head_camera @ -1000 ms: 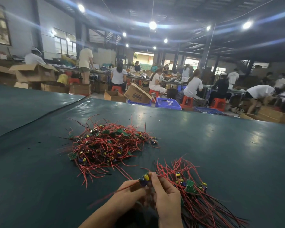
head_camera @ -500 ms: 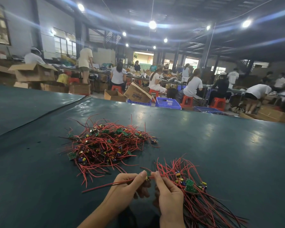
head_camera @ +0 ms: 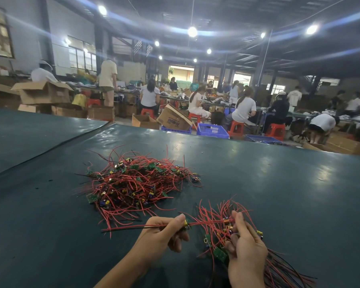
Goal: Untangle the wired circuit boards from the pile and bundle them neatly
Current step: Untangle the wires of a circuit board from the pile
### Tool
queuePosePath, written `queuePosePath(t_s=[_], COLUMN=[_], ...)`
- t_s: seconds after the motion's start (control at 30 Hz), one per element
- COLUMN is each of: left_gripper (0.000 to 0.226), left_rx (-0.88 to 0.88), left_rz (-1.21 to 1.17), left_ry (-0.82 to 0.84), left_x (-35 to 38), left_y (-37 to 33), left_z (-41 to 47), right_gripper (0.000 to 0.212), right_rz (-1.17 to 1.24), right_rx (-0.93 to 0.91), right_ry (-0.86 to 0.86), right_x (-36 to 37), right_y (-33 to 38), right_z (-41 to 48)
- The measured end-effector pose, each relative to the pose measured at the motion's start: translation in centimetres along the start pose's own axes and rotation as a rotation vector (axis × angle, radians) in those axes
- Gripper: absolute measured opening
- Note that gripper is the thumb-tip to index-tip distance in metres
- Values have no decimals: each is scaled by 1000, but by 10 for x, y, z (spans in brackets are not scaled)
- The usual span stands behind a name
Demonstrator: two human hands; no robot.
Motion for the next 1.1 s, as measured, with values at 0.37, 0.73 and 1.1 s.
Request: queuePosePath(t_s=[0.37, 0.73, 1.1], left_gripper=[47, 49, 44], left_rx=[-27, -21, -163], left_rz=[-70, 1, -204], left_ry=[-24, 15, -29], left_x=[3, 1, -1], left_y=[0, 0, 1], left_z=[-1, 0, -3], right_gripper=[23, 16, 36], right_rz=[-370, -197, -328], right_rx=[18, -68, 24], right_ry=[576, 198, 428], right_x=[34, 17, 25], right_y=[-42, -15, -23], right_z=[-50, -15, -37])
Point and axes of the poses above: each hand's wrist, its own z-axis towards the middle knuckle, its own x-axis out of the palm, y = z × x, the point moved 4 cm from there along z, towards the middle knuckle, and after that the axes turned 15 degrees about z, right-handed, at the moved point
